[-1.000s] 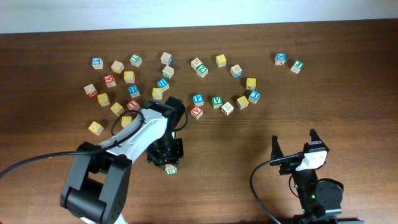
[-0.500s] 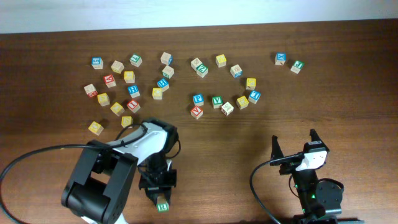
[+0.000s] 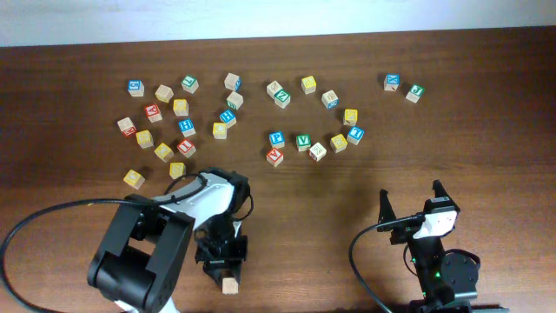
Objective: Spell out RSS
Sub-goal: 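Lower the R block onto the table and open the left gripper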
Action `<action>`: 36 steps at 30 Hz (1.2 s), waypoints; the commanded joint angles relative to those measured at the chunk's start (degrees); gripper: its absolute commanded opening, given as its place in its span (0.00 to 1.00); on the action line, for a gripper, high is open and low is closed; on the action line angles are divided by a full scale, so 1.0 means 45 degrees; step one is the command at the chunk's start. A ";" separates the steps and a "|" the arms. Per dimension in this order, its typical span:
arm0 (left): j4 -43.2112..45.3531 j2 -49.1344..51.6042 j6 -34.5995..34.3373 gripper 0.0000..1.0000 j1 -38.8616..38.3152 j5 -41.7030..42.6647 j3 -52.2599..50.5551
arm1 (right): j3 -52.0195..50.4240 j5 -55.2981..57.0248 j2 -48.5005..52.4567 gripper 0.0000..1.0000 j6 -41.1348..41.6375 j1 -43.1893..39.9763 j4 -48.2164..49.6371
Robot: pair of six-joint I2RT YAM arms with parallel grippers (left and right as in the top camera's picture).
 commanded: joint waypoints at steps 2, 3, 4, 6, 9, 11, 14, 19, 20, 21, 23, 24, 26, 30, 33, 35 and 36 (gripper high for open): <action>-0.1622 0.0058 0.0112 0.39 0.0355 -0.1855 0.3259 | -0.0083 0.0024 -0.0087 0.98 -0.0044 -0.0083 -0.0049; -0.1778 0.0058 0.0102 0.43 0.0398 -0.1851 0.3983 | -0.0083 0.0024 -0.0092 0.98 -0.0049 -0.0083 -0.0049; -0.1977 0.0039 0.0097 0.53 0.0398 -0.1807 0.5032 | -0.0083 0.0024 -0.0087 0.98 -0.0049 -0.0083 -0.0049; -0.2608 -0.0189 0.0097 0.72 0.0403 -0.1812 0.6470 | -0.0083 0.0024 -0.0087 0.98 -0.0049 -0.0083 -0.0049; -0.3876 -0.1685 0.0087 0.74 0.0403 -0.1962 0.7883 | -0.0083 0.0024 -0.0087 0.98 -0.0049 -0.0083 -0.0049; -0.4138 -0.3473 -0.0811 0.81 0.0398 -0.2453 0.7907 | -0.0083 0.0024 -0.0087 0.98 -0.0044 -0.0083 -0.0049; -0.4381 -0.5984 -0.1695 0.99 0.0165 -0.2482 0.7087 | -0.0083 0.0024 -0.0087 0.98 -0.0044 -0.0083 -0.0049; -0.2637 -0.6348 -0.3580 0.99 -0.1039 -0.2472 0.3259 | -0.0083 0.0024 -0.0087 0.98 -0.0049 -0.0083 -0.0049; -0.2181 -0.6348 -0.4294 0.99 -0.1321 -0.2472 0.2297 | -0.0083 0.0024 -0.0087 0.98 -0.0049 -0.0083 -0.0049; -0.1957 -0.6348 -0.4745 0.99 -0.1409 -0.2472 0.1705 | -0.0083 0.0024 -0.0087 0.98 -0.0049 -0.0083 -0.0049; -0.1243 -0.6348 -0.5207 0.99 -0.1413 -0.2331 0.0515 | -0.0083 0.0024 -0.0087 0.98 -0.0044 -0.0083 -0.0049; -0.0631 -0.6348 -0.5202 1.00 -0.1413 -0.2059 -0.0107 | -0.0083 0.0024 -0.0087 0.98 -0.0049 -0.0083 -0.0049; 0.0457 -0.6348 -0.5207 0.96 -0.1413 -0.1297 -0.1200 | -0.0083 0.0024 -0.0087 0.98 -0.0044 -0.0083 -0.0049; 0.1379 -0.6339 -0.5571 0.88 -0.1413 -0.0204 -0.3109 | -0.0083 0.0024 -0.0087 0.98 -0.0044 -0.0083 -0.0049; 0.1443 -0.6339 -0.5581 0.84 -0.1413 0.0311 -0.3283 | -0.0083 0.0024 -0.0087 0.98 -0.0044 -0.0083 -0.0049; 0.1564 -0.6334 -0.5581 0.77 -0.1413 0.0296 -0.3283 | -0.0083 0.0024 -0.0087 0.98 -0.0044 -0.0083 -0.0049; 0.1739 -0.6319 -0.5581 0.76 -0.1413 0.0083 -0.3283 | -0.0083 0.0024 -0.0087 0.98 -0.0044 -0.0083 -0.0049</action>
